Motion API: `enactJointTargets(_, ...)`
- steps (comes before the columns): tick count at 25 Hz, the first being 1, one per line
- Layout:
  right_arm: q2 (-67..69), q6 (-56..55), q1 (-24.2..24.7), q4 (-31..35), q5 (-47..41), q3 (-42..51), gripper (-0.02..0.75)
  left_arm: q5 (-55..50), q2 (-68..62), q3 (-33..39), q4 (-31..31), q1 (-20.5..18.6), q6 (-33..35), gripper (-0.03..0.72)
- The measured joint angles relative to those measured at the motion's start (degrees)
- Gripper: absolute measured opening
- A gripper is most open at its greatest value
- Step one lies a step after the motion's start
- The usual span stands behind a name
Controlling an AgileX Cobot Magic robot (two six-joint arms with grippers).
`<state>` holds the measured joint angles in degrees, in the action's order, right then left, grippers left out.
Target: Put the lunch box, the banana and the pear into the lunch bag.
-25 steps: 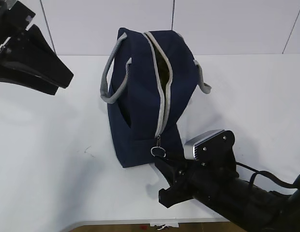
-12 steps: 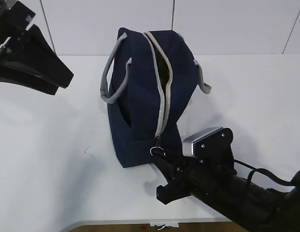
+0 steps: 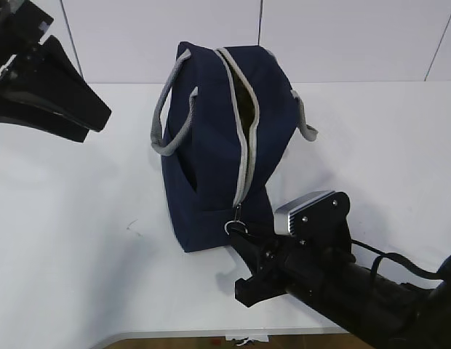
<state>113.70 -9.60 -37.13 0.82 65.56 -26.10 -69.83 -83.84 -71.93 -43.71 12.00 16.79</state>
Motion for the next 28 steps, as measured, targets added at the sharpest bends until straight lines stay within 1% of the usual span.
enactJointTargets(5, 0.0, 0.0, 0.0, 0.0, 0.0, 0.0, 0.119, 0.0, 0.0, 0.0, 0.0, 0.0, 0.0, 0.298)
enactJointTargets(8, 0.0, 0.0, 0.0, 0.0, 0.0, 0.0, 0.096, 0.0, 0.0, 0.0, 0.0, 0.0, 0.0, 0.298)
enactJointTargets(11, 0.0, 0.0, 0.0, 0.0, 0.0, 0.0, 0.09, 0.0, 0.0, 0.0, -0.5, 0.0, 0.0, 0.298)
enactJointTargets(18, 0.0, 0.0, 0.0, -3.3, 0.0, -0.3, 0.088, 0.0, 0.0, 0.0, -2.4, 0.0, 0.0, 0.298)
enactJointTargets(23, 0.3, 0.0, 0.0, -2.9, 0.0, -0.4, 0.088, 0.0, 0.0, 0.0, -2.4, 0.0, 0.0, 0.298)
enactJointTargets(28, 0.7, 0.0, 0.0, -0.8, 0.0, -0.4, 0.088, 0.0, 0.0, 0.0, -2.5, 0.0, 0.0, 0.298)
